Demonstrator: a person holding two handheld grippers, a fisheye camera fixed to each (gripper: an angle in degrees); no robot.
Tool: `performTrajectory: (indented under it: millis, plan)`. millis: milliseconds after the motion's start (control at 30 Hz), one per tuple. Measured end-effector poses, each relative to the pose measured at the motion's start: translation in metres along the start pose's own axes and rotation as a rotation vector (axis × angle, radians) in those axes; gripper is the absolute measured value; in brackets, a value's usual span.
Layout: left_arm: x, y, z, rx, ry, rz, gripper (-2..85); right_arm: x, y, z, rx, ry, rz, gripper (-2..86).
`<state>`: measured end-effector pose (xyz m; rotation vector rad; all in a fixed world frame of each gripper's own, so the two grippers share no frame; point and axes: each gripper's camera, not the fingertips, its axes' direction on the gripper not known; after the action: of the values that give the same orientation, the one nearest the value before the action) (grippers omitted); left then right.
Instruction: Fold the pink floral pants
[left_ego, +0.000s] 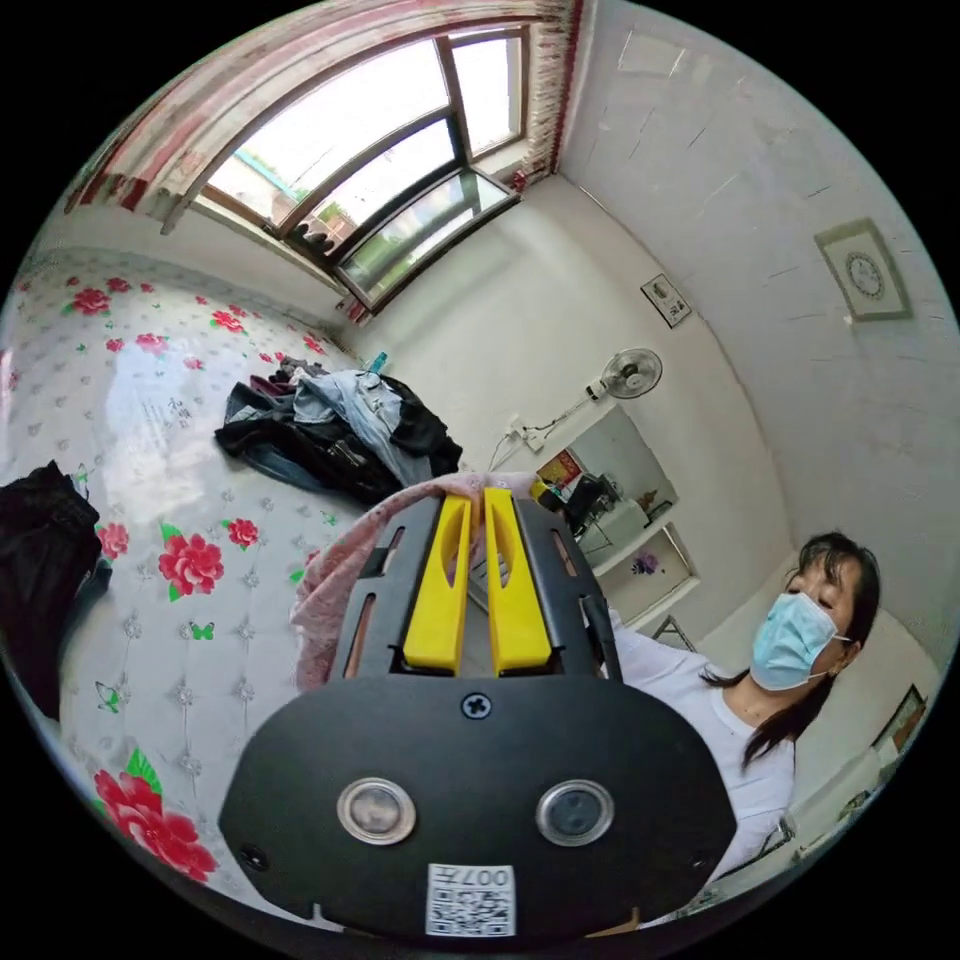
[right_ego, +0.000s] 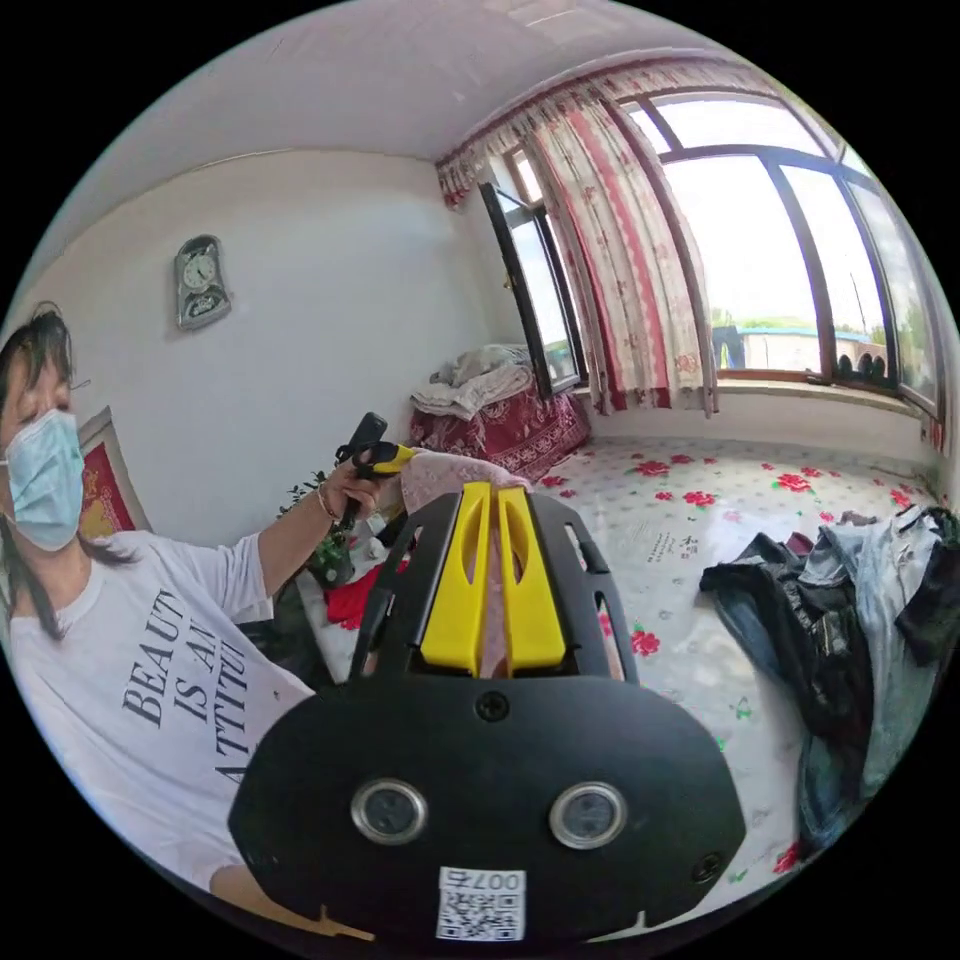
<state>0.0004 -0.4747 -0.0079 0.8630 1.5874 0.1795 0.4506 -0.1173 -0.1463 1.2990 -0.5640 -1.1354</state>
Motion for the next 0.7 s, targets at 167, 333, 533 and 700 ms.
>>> performTrajectory:
  millis: [167,333,533,700]
  plan:
    - [0.074,0.009,-0.021,0.036,-0.055,0.236,-0.5,-0.054,-0.014,-0.03,0.06,0.019,-0.248,-0.4]
    - [0.09,0.087,-0.01,-0.044,-0.151,0.308,-0.4,-0.099,0.051,-0.03,-0.063,0.07,-0.35,-0.4]
    - [-0.004,0.253,0.033,-0.142,-0.181,-0.08,-0.4,-0.104,0.207,0.012,-0.269,0.023,0.025,-0.4]
    - [-0.077,0.355,0.048,-0.117,-0.147,-0.51,-0.3,-0.088,0.277,0.04,-0.434,-0.086,0.357,-0.3]
